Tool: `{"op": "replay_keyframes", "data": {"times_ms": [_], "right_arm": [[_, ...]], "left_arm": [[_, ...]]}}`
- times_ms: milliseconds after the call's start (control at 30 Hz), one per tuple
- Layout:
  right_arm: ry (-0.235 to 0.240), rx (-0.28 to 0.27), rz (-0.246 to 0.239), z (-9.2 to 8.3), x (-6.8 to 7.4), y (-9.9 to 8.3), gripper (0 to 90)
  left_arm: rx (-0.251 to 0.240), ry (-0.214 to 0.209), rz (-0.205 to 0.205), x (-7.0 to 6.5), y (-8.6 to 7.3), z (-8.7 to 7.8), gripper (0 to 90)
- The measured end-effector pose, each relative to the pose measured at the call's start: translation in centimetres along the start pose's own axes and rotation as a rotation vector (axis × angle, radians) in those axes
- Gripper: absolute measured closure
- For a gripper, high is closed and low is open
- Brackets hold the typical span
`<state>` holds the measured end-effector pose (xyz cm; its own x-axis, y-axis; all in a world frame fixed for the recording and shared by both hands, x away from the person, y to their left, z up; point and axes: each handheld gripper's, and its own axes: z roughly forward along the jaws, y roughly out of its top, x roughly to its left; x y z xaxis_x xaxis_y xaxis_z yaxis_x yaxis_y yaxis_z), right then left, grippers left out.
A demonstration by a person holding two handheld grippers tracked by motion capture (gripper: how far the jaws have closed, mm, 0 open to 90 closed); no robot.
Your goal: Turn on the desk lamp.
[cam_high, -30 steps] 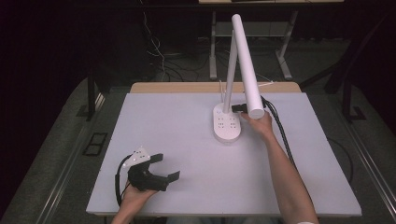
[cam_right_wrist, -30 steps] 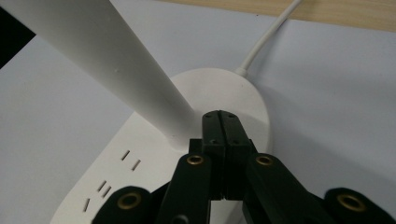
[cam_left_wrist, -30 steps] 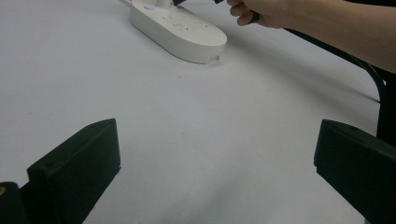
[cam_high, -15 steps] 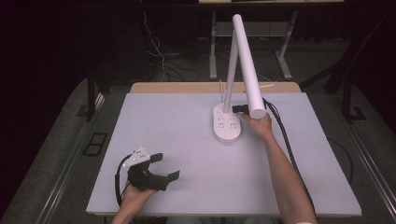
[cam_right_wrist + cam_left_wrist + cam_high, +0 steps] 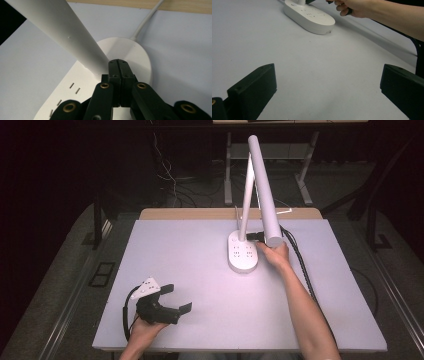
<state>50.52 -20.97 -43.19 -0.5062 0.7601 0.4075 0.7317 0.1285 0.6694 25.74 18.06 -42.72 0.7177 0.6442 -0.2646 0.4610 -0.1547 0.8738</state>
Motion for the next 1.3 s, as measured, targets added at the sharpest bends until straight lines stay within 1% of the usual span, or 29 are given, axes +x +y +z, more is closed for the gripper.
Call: {"op": "replay_keyframes", "data": {"times_ms": [133,167,200,233,267,300,333,467,567,600,667,767,833,967,1000,1133,1300], "right_arm": [[-0.021,-0.004,-0.008,-0.7,0.1,0.2,89.7],[-0.021,-0.004,-0.008,-0.7,0.1,0.2,89.7],[-0.014,-0.012,-0.018,-1.1,0.1,0.3,89.7],[-0.014,-0.012,-0.018,-1.1,0.1,0.3,89.7],[-0.004,-0.014,-0.015,-1.6,0.1,0.4,89.7],[-0.004,-0.014,-0.015,-1.6,0.1,0.4,89.7],[-0.005,-0.022,-0.028,-2.1,0.2,0.6,89.7],[-0.003,-0.024,-0.043,-3.1,0.5,0.7,89.7],[0.000,-0.025,-0.061,-3.8,0.7,0.7,89.7],[0.000,-0.025,-0.061,-3.8,0.7,0.7,89.7],[-0.001,-0.035,-0.068,-4.4,0.6,0.4,89.7],[-0.009,-0.035,-0.073,-5.1,0.5,0.1,89.7],[-0.006,-0.040,-0.068,-5.7,0.5,-0.1,89.7],[-0.006,-0.049,-0.077,-6.9,0.6,-0.7,89.6],[-0.006,-0.049,-0.077,-6.9,0.6,-0.7,89.6],[-0.005,-0.051,-0.082,-8.4,1.0,-1.5,89.6],[-0.004,-0.058,-0.099,-9.5,1.4,-2.1,88.5]], "left_arm": [[-0.003,0.000,-0.001,0.0,0.0,0.0,0.0],[-0.003,0.000,-0.001,0.0,0.0,0.0,0.0],[0.000,0.000,0.000,0.0,0.0,0.0,0.0],[0.000,0.000,0.000,0.0,0.0,0.0,0.0],[0.001,0.000,-0.001,0.0,0.0,0.0,0.0],[0.001,-0.001,-0.001,0.0,0.0,0.1,0.0],[0.003,-0.002,0.000,-0.1,0.0,0.1,0.0],[0.004,-0.002,0.002,-0.1,0.0,0.1,0.0],[0.003,-0.001,0.001,-0.1,0.0,0.2,0.0],[0.004,-0.001,0.002,-0.1,0.0,0.2,0.0],[0.003,-0.001,0.001,-0.1,0.0,0.2,0.0],[0.002,-0.002,0.002,-0.2,0.0,0.2,0.0],[0.003,-0.002,0.001,-0.2,0.0,0.2,0.0],[0.004,-0.003,-0.001,-0.2,0.0,0.2,0.0],[0.005,-0.003,0.001,-0.2,0.0,0.3,0.0],[0.006,-0.007,0.004,-0.2,0.0,0.3,0.0],[0.007,-0.007,0.007,-0.2,0.0,0.2,0.0]]}}
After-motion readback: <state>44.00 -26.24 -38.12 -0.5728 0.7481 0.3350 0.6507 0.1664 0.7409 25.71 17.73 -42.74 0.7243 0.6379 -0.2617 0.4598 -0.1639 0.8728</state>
